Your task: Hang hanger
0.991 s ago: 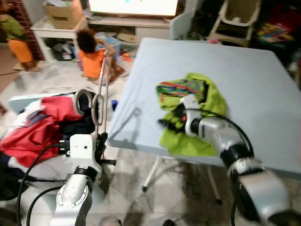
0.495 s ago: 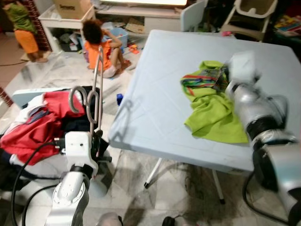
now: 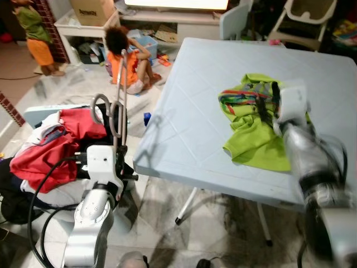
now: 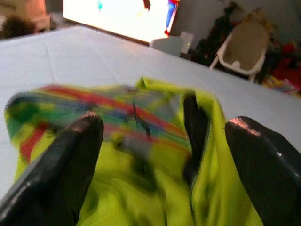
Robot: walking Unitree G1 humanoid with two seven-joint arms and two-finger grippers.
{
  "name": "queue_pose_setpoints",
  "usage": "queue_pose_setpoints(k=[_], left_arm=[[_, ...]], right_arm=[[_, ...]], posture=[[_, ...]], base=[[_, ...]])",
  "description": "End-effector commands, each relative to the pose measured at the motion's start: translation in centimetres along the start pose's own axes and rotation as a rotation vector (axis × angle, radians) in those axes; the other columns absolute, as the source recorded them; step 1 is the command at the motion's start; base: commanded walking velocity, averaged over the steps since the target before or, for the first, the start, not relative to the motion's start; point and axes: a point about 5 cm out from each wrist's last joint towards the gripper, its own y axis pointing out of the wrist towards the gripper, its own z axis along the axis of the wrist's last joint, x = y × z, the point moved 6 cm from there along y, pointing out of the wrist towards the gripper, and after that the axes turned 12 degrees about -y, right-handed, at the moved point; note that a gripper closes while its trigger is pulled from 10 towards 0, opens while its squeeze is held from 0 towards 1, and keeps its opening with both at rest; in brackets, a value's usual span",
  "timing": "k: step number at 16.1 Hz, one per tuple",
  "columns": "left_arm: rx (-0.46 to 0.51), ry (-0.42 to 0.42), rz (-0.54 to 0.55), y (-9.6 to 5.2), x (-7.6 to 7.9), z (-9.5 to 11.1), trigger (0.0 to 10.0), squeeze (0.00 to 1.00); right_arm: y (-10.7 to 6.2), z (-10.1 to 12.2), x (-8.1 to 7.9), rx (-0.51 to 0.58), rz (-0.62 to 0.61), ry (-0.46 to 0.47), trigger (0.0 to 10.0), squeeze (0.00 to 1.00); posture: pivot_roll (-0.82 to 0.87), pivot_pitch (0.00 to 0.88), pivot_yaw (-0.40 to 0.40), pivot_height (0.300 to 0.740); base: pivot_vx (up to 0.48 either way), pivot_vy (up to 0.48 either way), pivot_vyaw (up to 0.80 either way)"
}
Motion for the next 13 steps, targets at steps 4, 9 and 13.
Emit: queue_pose_setpoints(k=[4,9,13], left_arm=[[0.065,0.057,-0.198,2.3,4.0,2.2,10.0,0.00],[0.099,0.163,-0.322,2.5,6.1,2.9,10.0,0.00],[0.122,0.141,-0.291,1.6,5.4,2.1,10.0,0.00]], right_arm=[[-6.3,-3.4,0.4,-0.045,-0.195,0.212,10.0,0.00],[-8.4,-0.8,-2.8,0.015,-0.161,0.176,10.0,0.00],[-9.5,0.0,-3.6,0.067,-0.090,0.168,10.0,0.00]], posture=[[0.00,0.000,0.076,0.740],[-0.03,0.000,0.102,0.740],[-0.02,0.000,0.064,0.740]], base=[[0.000,0.000,0.00],[0.000,0.000,0.00],[0.000,0.000,0.00]])
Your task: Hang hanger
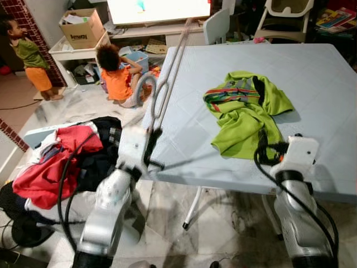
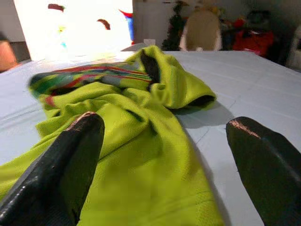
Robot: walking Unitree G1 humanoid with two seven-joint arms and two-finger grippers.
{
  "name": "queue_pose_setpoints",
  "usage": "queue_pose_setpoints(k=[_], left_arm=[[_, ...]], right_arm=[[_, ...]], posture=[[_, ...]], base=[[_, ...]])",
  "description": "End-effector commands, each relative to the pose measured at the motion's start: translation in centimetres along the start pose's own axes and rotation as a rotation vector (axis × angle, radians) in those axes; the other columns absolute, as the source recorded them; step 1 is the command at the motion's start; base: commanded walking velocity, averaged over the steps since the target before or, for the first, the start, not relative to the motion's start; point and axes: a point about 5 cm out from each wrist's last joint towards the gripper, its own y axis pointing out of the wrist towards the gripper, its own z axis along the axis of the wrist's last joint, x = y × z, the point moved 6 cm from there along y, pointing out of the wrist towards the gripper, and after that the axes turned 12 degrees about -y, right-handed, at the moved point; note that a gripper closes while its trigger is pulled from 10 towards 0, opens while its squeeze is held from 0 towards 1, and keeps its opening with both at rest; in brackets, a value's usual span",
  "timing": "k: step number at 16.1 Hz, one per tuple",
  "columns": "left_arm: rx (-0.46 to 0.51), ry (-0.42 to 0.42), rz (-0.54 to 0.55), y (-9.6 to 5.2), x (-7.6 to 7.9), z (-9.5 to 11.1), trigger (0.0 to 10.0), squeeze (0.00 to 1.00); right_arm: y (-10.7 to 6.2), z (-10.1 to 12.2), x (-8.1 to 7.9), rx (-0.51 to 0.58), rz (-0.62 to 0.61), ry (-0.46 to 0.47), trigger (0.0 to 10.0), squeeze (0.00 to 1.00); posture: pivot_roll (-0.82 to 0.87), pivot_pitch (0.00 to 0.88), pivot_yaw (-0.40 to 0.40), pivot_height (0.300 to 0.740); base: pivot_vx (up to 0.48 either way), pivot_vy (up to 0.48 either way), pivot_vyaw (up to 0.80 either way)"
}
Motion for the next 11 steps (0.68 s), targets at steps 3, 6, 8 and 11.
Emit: queue_pose_setpoints(k=[3,6,8,11], left_arm=[[-0.004,0.009,0.087,-1.3,-1.9,-1.2,10.0,0.00],[0.023,0.009,0.101,-0.7,-2.1,-0.7,10.0,0.00],[0.041,0.010,0.106,-0.1,-2.0,-0.3,10.0,0.00],[0.048,0.007,0.102,0.1,-1.9,-0.2,10.0,0.00]], right_arm=[[-1.3,0.0,-0.4,0.007,0.057,0.007,10.0,0.00],[-1.0,0.0,-0.7,0.004,0.068,0.005,10.0,0.00],[-0.8,0.2,-0.9,0.008,0.063,-0.034,10.0,0.00],[-0.5,0.3,-0.5,0.002,0.065,-0.023,10.0,0.00]], posture=[[-0.02,0.000,0.043,0.740],[-0.03,0.000,0.034,0.740],[-0.03,0.000,0.034,0.740],[-0.03,0.000,0.042,0.740]], base=[[0.000,0.000,0.00],[0.000,0.000,0.00],[0.000,0.000,0.00],[-0.282,0.000,0.00]])
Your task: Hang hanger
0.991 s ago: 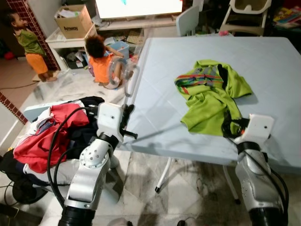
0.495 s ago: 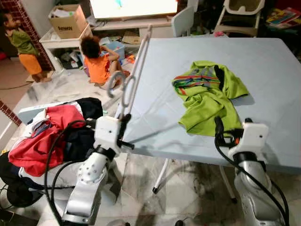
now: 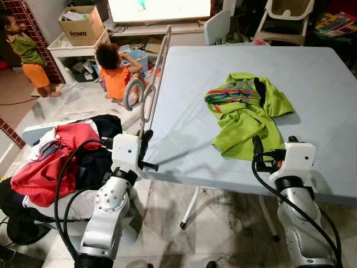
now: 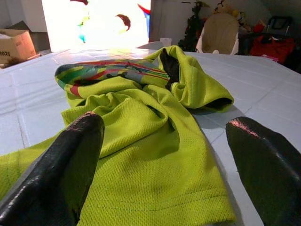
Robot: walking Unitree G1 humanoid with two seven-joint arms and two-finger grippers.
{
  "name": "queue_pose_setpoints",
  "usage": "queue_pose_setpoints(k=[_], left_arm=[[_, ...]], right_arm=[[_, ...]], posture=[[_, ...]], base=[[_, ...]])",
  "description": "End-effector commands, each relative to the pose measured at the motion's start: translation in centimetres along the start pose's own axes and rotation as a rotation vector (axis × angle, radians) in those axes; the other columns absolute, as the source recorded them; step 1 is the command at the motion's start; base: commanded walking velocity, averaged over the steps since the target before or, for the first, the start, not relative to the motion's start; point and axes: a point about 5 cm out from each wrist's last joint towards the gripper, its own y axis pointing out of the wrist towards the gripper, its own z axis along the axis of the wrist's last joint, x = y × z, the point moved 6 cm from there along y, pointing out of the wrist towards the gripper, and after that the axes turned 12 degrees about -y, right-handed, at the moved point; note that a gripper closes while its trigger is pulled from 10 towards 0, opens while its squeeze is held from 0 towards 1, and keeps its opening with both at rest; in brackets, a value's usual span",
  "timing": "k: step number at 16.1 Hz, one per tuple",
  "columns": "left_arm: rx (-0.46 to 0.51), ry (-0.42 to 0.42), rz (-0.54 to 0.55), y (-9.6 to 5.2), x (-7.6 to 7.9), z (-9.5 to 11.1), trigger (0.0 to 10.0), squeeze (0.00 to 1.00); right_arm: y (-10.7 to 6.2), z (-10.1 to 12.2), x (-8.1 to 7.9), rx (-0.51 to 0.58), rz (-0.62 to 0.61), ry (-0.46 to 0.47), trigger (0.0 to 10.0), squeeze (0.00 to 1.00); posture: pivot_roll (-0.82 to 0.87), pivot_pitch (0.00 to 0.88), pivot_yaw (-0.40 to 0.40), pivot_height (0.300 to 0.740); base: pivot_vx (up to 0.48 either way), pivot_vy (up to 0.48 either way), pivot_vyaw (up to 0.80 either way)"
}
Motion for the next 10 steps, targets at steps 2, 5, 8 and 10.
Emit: queue_pose_setpoints(k=[2,5,8,10], left_arm=[[-0.010,0.010,0.014,0.14,-0.39,-0.33,10.0,0.00],[-0.012,0.009,0.010,0.38,-0.22,-0.40,10.0,0.00],[-0.015,0.007,0.003,0.52,-0.06,-0.55,10.0,0.00],[-0.016,0.007,0.002,0.57,-0.02,-0.64,10.0,0.00]], right_arm=[[0.24,0.06,0.06,-0.004,0.014,0.021,10.0,0.00],[0.29,-0.08,0.42,-0.008,0.008,-0.006,10.0,0.00],[0.37,0.06,0.24,-0.006,0.024,0.004,10.0,0.00],[0.34,0.22,-0.04,-0.001,0.037,0.017,10.0,0.00]], posture=[[-0.03,0.000,0.042,0.740],[-0.05,0.000,0.048,0.740],[-0.05,0.000,0.048,0.740],[-0.05,0.000,0.047,0.740]], base=[[-0.289,0.000,0.00],[-0.319,0.000,0.00],[-0.328,0.000,0.00],[-0.324,0.000,0.00]])
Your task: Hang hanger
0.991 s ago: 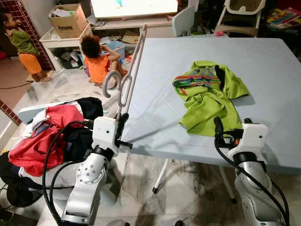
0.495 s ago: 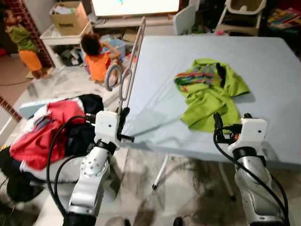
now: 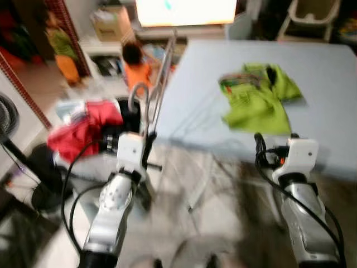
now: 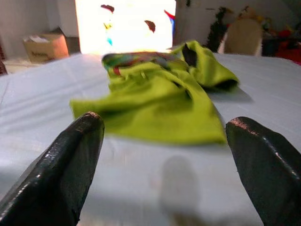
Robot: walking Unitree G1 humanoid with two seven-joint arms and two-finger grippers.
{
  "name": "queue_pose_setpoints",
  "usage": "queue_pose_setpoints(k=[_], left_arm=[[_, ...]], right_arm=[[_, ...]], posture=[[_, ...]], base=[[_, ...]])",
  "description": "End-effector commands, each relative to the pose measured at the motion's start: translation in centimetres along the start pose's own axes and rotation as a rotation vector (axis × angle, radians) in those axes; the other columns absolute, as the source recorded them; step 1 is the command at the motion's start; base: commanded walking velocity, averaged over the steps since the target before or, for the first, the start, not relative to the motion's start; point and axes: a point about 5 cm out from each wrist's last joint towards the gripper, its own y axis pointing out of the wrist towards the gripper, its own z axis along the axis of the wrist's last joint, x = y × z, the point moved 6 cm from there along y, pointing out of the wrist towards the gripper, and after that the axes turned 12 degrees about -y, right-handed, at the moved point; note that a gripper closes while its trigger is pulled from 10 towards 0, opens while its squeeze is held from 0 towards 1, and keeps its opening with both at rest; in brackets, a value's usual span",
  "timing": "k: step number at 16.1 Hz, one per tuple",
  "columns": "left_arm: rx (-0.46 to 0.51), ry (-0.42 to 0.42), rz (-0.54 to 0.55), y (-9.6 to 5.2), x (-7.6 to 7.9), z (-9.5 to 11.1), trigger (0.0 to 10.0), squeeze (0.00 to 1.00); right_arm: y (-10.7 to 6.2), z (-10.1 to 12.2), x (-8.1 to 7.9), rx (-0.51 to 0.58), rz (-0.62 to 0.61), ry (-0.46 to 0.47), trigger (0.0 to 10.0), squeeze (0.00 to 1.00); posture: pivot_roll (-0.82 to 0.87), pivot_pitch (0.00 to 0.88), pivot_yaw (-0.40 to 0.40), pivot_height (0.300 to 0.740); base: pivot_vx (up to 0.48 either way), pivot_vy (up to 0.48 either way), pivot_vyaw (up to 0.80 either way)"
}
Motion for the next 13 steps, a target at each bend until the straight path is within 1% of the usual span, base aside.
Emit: queue_pose_setpoints(k=[1,3,6,7,8,10,13], left_arm=[[0.003,0.019,0.014,-0.09,-0.52,0.10,10.0,0.00],[-0.003,0.017,0.009,-0.08,-0.39,-0.10,10.0,0.00],[-0.009,0.013,0.004,-0.05,-0.27,-0.31,10.0,0.00],[-0.024,0.000,0.009,0.01,-0.32,-0.58,10.0,0.00],[-0.031,-0.015,0.010,0.13,-0.32,-0.65,10.0,0.00],[-0.039,-0.032,0.002,0.19,-0.22,-0.71,10.0,0.00],[-0.047,-0.032,-0.001,0.24,-0.20,-0.80,10.0,0.00]], right_arm=[[0.10,0.38,-0.41,0.009,0.018,0.008,10.0,0.00],[0.03,0.46,-0.63,0.013,0.035,0.007,10.0,0.00],[0.05,0.27,-0.36,0.007,0.033,-0.013,10.0,0.00],[0.05,0.20,-0.35,0.005,0.033,-0.012,10.0,0.00],[0.04,0.21,-0.40,0.005,0.036,-0.012,10.0,0.00],[0.07,0.23,-0.59,0.005,0.039,-0.011,10.0,0.00],[0.18,0.43,-0.70,0.009,0.046,0.011,10.0,0.00]], posture=[[-0.06,0.000,0.046,0.740],[-0.06,0.000,0.046,0.740],[-0.06,0.000,0.047,0.740],[-0.06,0.000,0.047,0.740],[-0.06,0.000,0.047,0.740],[-0.07,0.000,0.047,0.740],[-0.07,0.000,0.047,0.740]], base=[[-0.319,0.000,0.00],[-0.311,0.000,0.00],[0.000,0.000,0.00],[0.000,0.000,0.00],[0.000,0.255,0.00],[0.000,0.476,0.00],[0.000,0.476,0.00]])
